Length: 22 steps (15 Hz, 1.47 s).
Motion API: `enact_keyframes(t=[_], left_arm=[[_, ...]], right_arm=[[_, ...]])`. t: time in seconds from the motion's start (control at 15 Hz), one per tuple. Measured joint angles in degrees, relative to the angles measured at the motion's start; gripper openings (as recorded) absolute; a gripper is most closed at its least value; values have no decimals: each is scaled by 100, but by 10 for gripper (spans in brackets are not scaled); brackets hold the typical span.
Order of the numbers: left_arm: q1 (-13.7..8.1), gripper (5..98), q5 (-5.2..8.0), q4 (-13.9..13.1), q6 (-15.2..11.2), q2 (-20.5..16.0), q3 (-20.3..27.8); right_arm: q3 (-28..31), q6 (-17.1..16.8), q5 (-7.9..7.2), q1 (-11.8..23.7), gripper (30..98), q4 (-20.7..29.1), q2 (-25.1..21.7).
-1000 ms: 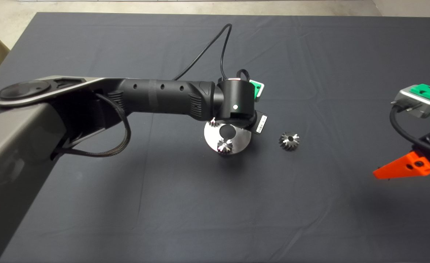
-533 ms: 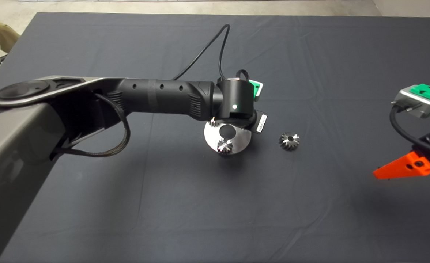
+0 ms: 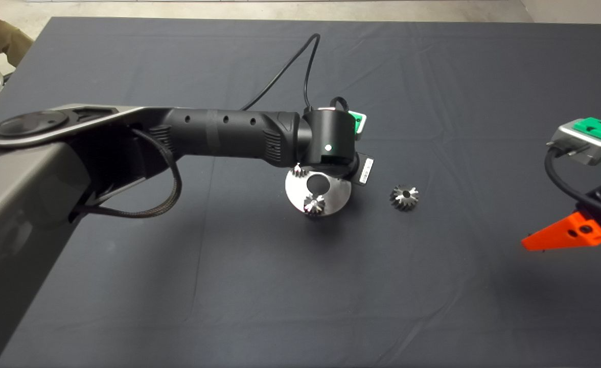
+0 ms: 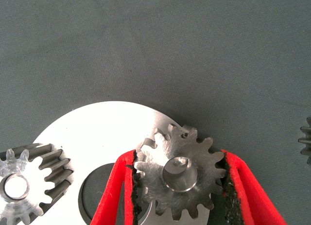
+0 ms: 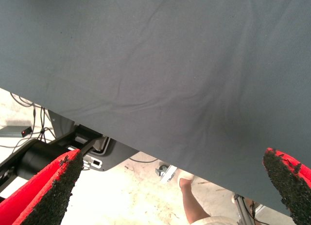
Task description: Remove an incorrectly installed larger gear and replace it with the correct smaller gear
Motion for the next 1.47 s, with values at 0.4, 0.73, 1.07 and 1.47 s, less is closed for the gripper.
enact_keyframes(t=[0.4, 0.73, 1.07, 1.47], left_arm=[[-2, 300, -91, -2, -6, 0, 0], [0, 300, -102, -2, -20, 0, 0], [2, 300, -171, -2, -20, 0, -38], [2, 300, -182, -2, 2, -1, -38]], right_arm=[[0, 0, 0, 0, 977, 0, 0], [0, 0, 0, 0, 977, 0, 0], [2, 0, -3, 0, 977, 0, 0], [0, 0, -1, 0, 977, 0, 0]])
